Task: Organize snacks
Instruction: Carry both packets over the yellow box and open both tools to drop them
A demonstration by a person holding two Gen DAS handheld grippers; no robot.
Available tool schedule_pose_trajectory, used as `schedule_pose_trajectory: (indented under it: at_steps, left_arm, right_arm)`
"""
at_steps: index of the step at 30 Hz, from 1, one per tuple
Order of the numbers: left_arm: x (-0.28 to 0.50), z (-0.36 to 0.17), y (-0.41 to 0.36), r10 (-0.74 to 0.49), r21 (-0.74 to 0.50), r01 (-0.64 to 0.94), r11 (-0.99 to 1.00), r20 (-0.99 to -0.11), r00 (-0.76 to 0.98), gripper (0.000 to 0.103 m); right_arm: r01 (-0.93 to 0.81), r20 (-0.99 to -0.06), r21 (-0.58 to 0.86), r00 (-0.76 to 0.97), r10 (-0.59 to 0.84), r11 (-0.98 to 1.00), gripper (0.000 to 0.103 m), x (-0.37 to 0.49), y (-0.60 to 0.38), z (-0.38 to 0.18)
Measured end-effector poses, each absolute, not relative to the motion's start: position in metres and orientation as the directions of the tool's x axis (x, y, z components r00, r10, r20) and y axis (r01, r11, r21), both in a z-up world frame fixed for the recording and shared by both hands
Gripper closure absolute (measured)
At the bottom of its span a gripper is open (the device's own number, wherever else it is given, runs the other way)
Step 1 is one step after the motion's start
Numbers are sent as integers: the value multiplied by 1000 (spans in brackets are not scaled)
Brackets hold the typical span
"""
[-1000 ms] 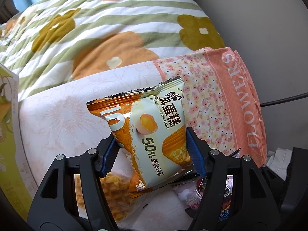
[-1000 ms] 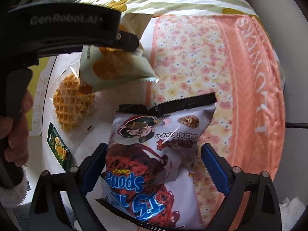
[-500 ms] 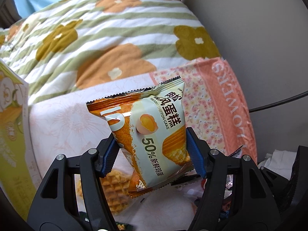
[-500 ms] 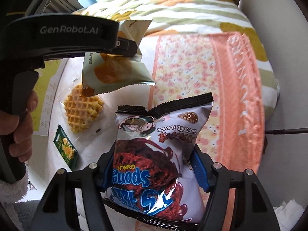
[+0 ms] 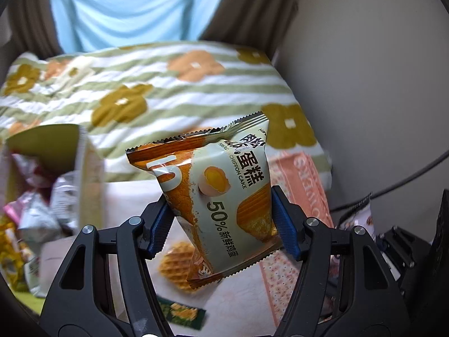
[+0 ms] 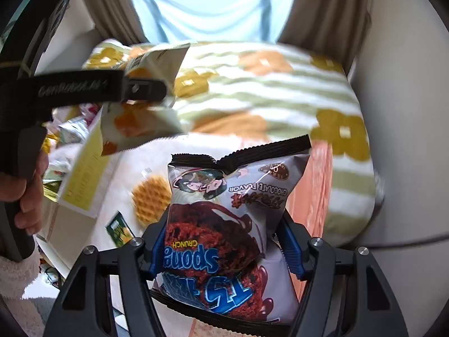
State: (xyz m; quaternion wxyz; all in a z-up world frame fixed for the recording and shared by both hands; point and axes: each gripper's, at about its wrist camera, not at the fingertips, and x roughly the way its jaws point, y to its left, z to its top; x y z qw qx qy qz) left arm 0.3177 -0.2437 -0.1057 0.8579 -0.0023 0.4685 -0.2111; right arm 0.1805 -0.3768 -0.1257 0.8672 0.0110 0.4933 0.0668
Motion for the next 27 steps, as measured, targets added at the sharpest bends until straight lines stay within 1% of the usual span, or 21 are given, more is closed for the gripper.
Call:
schedule_pose_trajectory:
  at_steps: [6, 10, 15, 21, 27]
  left_arm:
    - [305, -69, -178, -311, -186, 270, 945, -769, 558, 41]
    - [303, -55, -124, -266, -172, 209, 963, -754, 601, 41]
    - [316, -52, -53, -232, -167, 162, 972, -755, 614, 41]
    - [349, -68, 18, -221, -153, 165, 974, -791, 570, 41]
    - [389, -104, 73, -250, -175, 192, 966, -830, 499, 41]
  right_arm:
    - [-207, -804, 62, 570, 172, 976, 40, 198, -341, -90]
    - [-265, -776, 65, 593, 216, 962, 40, 212, -304, -71]
    - [-303, -754, 70, 608, 250, 950, 40, 231, -252, -60]
    - [-266, -754, 123, 601, 265, 956, 40, 264, -192, -67]
    - [-215, -781, 142, 575, 243, 966, 40, 296, -150, -83]
